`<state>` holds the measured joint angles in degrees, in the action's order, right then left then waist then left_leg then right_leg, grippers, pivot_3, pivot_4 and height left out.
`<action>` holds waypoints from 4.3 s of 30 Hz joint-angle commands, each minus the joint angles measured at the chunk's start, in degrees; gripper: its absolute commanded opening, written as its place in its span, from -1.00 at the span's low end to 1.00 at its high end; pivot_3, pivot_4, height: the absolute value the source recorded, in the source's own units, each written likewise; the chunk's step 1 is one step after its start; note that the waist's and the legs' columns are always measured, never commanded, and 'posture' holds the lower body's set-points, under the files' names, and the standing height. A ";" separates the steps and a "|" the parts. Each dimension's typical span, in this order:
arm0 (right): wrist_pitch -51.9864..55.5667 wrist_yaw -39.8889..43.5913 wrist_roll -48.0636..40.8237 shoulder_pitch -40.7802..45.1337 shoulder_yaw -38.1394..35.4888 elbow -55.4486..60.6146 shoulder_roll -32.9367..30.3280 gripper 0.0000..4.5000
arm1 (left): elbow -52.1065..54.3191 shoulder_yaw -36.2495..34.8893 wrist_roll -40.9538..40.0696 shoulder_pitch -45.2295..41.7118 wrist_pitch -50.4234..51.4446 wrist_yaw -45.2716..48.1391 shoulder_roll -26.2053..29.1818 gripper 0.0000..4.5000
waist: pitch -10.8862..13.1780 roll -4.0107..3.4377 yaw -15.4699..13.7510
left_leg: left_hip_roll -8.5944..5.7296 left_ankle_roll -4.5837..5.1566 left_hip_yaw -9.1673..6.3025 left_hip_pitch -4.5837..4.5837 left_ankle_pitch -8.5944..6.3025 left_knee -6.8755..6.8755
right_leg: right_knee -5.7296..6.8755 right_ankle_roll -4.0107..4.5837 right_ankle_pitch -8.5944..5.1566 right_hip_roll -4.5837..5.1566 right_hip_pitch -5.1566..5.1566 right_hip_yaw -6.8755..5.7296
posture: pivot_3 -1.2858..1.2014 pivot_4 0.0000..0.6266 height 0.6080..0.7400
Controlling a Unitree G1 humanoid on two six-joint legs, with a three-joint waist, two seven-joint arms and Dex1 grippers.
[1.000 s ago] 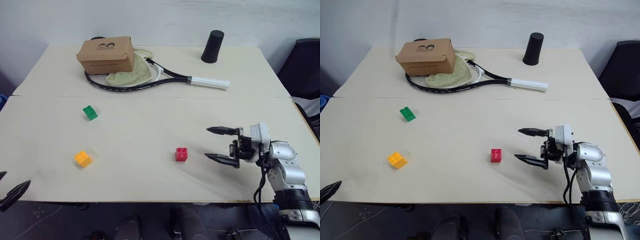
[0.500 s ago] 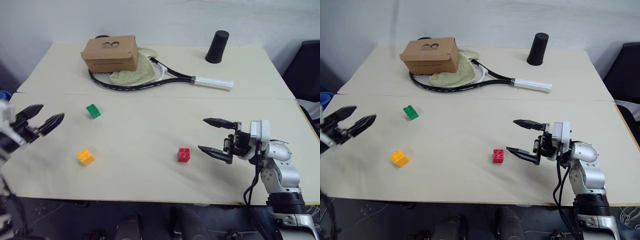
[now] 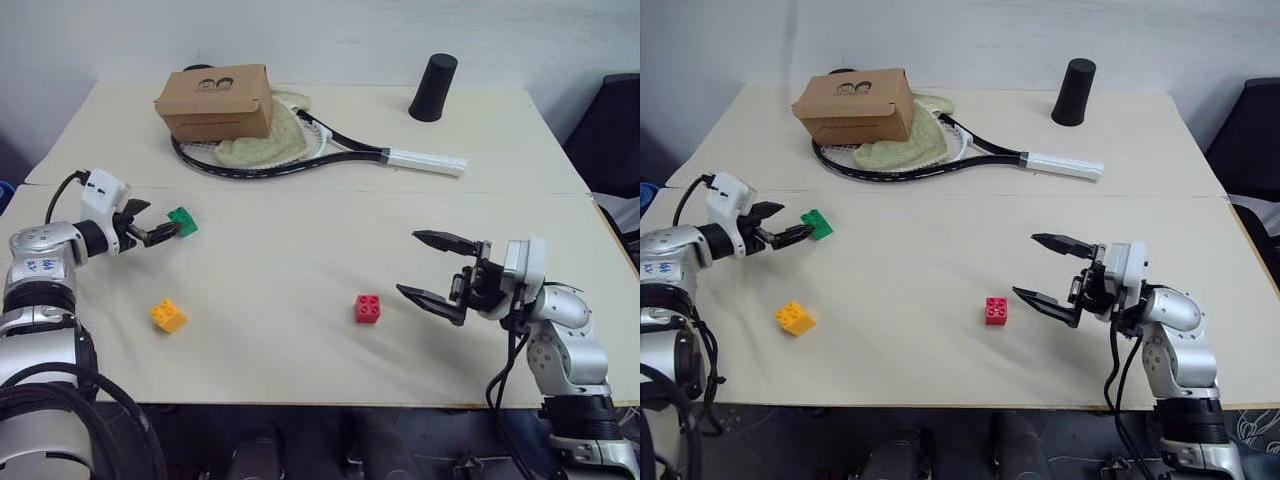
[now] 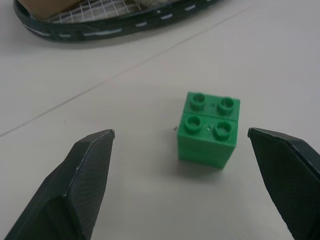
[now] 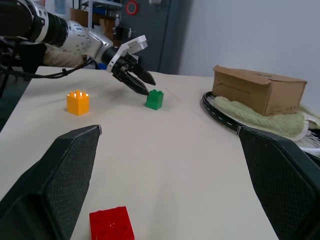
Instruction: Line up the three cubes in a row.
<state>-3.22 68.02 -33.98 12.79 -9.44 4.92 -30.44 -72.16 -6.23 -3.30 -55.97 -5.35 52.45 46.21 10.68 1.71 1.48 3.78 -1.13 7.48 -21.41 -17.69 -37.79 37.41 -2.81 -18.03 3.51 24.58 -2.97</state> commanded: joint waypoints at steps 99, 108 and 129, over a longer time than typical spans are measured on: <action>3.45 1.68 -3.66 -16.72 -6.37 10.40 -9.33 1.00 | 73.40 5.49 -19.02 25.61 15.80 21.51 -7.66 0.64 | 0.04 0.10 -1.17 | -0.05 0.13 -0.04 0.22 0.06 -0.42 | 0.37 -0.17 0.07 -0.08 -0.22 0.97 | 0.03 -0.52 1.00; 2.83 4.92 -3.37 -12.14 -3.94 6.14 -8.45 1.00 | 67.67 -14.32 -23.74 37.88 16.44 21.03 4.52 0.64 | 0.04 0.09 0.21 | 0.00 0.11 -0.04 0.26 0.06 -0.35 | 0.35 -0.16 0.06 -0.08 -0.21 0.94 | 0.03 -0.52 1.00; -3.03 16.74 -1.91 -2.07 1.96 -2.72 -5.13 1.00 | 73.20 -40.98 -26.27 77.15 13.99 14.50 0.04 0.99 | -0.05 0.05 -1.22 | -0.04 0.37 -0.58 0.28 -0.34 -0.22 | 0.11 0.13 -0.06 0.75 -0.57 0.01 | 0.03 -0.52 1.00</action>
<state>-5.20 83.65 -35.33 10.52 -6.86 1.93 -35.06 -0.90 -49.06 -28.58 23.03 9.33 67.46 44.81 10.63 1.75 0.27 3.73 -0.74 6.89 -21.10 -18.01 -38.00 37.52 -2.67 -18.09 4.29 23.94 -3.01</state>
